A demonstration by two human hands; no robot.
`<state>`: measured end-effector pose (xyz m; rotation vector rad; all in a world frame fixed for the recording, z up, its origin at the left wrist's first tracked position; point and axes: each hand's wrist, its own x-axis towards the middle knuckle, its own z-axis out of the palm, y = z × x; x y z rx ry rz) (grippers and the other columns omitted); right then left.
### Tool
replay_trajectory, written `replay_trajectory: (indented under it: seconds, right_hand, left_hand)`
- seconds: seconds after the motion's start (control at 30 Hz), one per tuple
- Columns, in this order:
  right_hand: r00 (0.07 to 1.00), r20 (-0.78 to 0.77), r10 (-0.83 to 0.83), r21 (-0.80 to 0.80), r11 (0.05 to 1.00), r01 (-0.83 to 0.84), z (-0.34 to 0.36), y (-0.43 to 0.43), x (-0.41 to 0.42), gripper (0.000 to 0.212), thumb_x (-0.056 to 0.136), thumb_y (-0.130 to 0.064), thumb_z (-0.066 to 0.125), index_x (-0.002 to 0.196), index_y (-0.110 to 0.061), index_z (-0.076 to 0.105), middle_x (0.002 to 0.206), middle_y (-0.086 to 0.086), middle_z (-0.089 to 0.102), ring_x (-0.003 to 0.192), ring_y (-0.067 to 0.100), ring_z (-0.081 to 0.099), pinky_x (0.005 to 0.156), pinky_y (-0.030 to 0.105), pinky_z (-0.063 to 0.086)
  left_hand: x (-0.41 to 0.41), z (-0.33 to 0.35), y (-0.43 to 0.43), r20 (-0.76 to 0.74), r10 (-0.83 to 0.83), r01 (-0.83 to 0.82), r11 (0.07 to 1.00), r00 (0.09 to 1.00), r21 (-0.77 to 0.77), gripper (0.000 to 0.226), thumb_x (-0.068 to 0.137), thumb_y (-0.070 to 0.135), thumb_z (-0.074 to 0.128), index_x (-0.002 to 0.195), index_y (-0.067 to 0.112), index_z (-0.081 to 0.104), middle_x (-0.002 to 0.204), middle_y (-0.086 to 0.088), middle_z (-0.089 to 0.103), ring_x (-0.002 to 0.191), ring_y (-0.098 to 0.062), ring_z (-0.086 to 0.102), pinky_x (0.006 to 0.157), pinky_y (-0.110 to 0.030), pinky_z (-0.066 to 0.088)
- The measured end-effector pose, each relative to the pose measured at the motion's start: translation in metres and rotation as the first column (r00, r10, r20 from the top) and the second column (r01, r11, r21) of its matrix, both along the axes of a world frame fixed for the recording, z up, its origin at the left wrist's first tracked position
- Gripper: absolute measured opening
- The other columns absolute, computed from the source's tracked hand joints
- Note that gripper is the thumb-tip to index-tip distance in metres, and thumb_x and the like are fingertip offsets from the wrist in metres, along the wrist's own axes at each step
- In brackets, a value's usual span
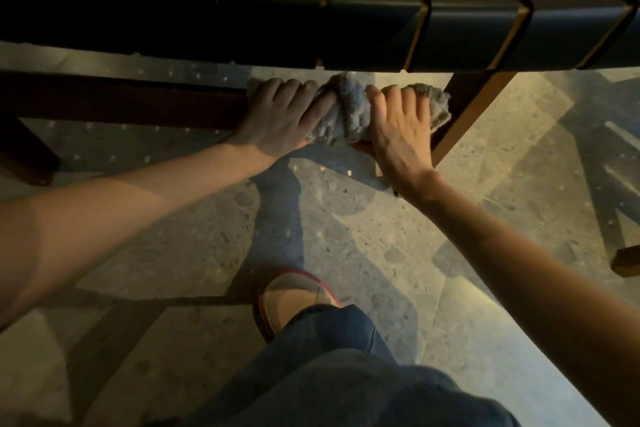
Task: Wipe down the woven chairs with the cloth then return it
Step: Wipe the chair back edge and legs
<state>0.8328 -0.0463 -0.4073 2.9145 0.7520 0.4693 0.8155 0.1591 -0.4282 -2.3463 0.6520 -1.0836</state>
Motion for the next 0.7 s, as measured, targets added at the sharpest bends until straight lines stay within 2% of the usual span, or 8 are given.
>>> replay_trajectory:
  seconds: [0.1, 0.2, 0.27, 0.33, 0.4, 0.5, 0.6, 0.7]
  right_hand:
    - [0.998, -0.039, 0.045, -0.005, 0.999, -0.045, 0.000, 0.028, -0.004, 0.081, 0.076, -0.050, 0.071, 0.133, -0.001, 0.042, 0.112, 0.021, 0.052, 0.096, 0.035, 0.050, 0.088, 0.044, 0.039]
    - [0.993, -0.035, 0.109, -0.047, 0.993, -0.111, 0.003, 0.028, -0.001, 0.080, 0.074, -0.052, 0.072, 0.131, -0.002, 0.047, 0.111, 0.020, 0.056, 0.094, 0.034, 0.053, 0.084, 0.041, 0.042]
    - [0.989, -0.028, 0.147, -0.024, 0.989, -0.148, 0.005, 0.009, 0.004, 0.076, 0.077, -0.052, 0.070, 0.131, -0.003, 0.048, 0.112, 0.019, 0.056, 0.095, 0.034, 0.054, 0.084, 0.041, 0.042]
    - [0.995, -0.017, 0.100, -0.008, 0.995, -0.100, 0.006, -0.014, 0.005, 0.073, 0.078, -0.046, 0.071, 0.132, -0.005, 0.045, 0.111, 0.019, 0.055, 0.096, 0.035, 0.053, 0.085, 0.044, 0.043]
    - [1.000, 0.019, 0.016, -0.056, 0.998, -0.015, 0.008, -0.029, 0.003, 0.065, 0.080, -0.035, 0.070, 0.130, -0.003, 0.044, 0.109, 0.021, 0.054, 0.093, 0.036, 0.053, 0.082, 0.045, 0.045]
    - [0.997, -0.021, -0.070, -0.071, 0.995, 0.069, 0.008, -0.029, 0.000, 0.061, 0.083, -0.037, 0.055, 0.130, -0.002, 0.039, 0.106, 0.024, 0.053, 0.091, 0.039, 0.052, 0.079, 0.047, 0.044]
    - [0.994, -0.084, -0.067, -0.052, 0.997, 0.062, 0.006, -0.021, 0.000, 0.073, 0.082, -0.039, 0.069, 0.133, -0.006, 0.029, 0.109, 0.023, 0.048, 0.094, 0.038, 0.047, 0.084, 0.049, 0.040]
    - [0.994, -0.103, -0.026, -0.050, 0.999, 0.021, 0.005, -0.005, -0.004, 0.078, 0.079, -0.037, 0.075, 0.136, -0.003, 0.033, 0.111, 0.023, 0.048, 0.095, 0.037, 0.046, 0.087, 0.049, 0.039]
  left_hand:
    - [-0.004, -0.001, 0.027, -0.004, 0.028, -0.028, 1.000, 1.000, -0.004, 0.043, 0.089, 0.044, 0.046, 0.120, 0.014, 0.045, 0.098, -0.001, 0.069, 0.079, -0.020, 0.061, 0.071, -0.032, 0.038]
    - [-0.009, -0.006, 0.032, -0.010, 0.110, -0.110, 0.994, 0.994, -0.007, 0.050, 0.081, 0.046, 0.047, 0.120, 0.015, 0.044, 0.098, -0.001, 0.069, 0.085, -0.022, 0.054, 0.074, -0.033, 0.035]
    - [-0.012, -0.005, 0.020, -0.019, 0.151, -0.152, 0.988, 0.988, -0.021, 0.053, 0.079, 0.051, 0.049, 0.121, 0.018, 0.049, 0.098, -0.001, 0.069, 0.083, -0.021, 0.061, 0.077, -0.034, 0.039]
    - [-0.010, 0.000, 0.001, -0.033, 0.116, -0.118, 0.991, 0.993, -0.059, 0.045, 0.086, 0.047, 0.045, 0.119, 0.021, 0.060, 0.096, -0.002, 0.071, 0.079, -0.021, 0.066, 0.078, -0.032, 0.045]
    - [-0.008, 0.002, -0.019, -0.054, 0.058, -0.064, 0.992, 0.997, -0.113, 0.036, 0.091, 0.035, 0.045, 0.116, 0.021, 0.067, 0.096, -0.002, 0.071, 0.078, -0.020, 0.067, 0.075, -0.030, 0.051]
    - [-0.012, -0.001, -0.038, -0.079, 0.039, -0.050, 0.989, 0.996, -0.141, 0.031, 0.095, 0.023, 0.044, 0.123, 0.020, 0.055, 0.104, -0.001, 0.070, 0.085, -0.019, 0.067, 0.077, -0.030, 0.052]
    - [-0.013, 0.000, -0.029, -0.049, 0.027, -0.034, 0.985, 0.998, -0.170, 0.034, 0.094, 0.033, 0.046, 0.120, 0.022, 0.065, 0.103, 0.000, 0.070, 0.088, -0.017, 0.068, 0.079, -0.029, 0.053]
    - [-0.014, 0.000, -0.012, -0.105, 0.027, -0.048, 0.978, 0.994, -0.204, 0.032, 0.092, 0.037, 0.050, 0.111, 0.023, 0.071, 0.096, -0.001, 0.071, 0.083, -0.018, 0.069, 0.078, -0.028, 0.052]
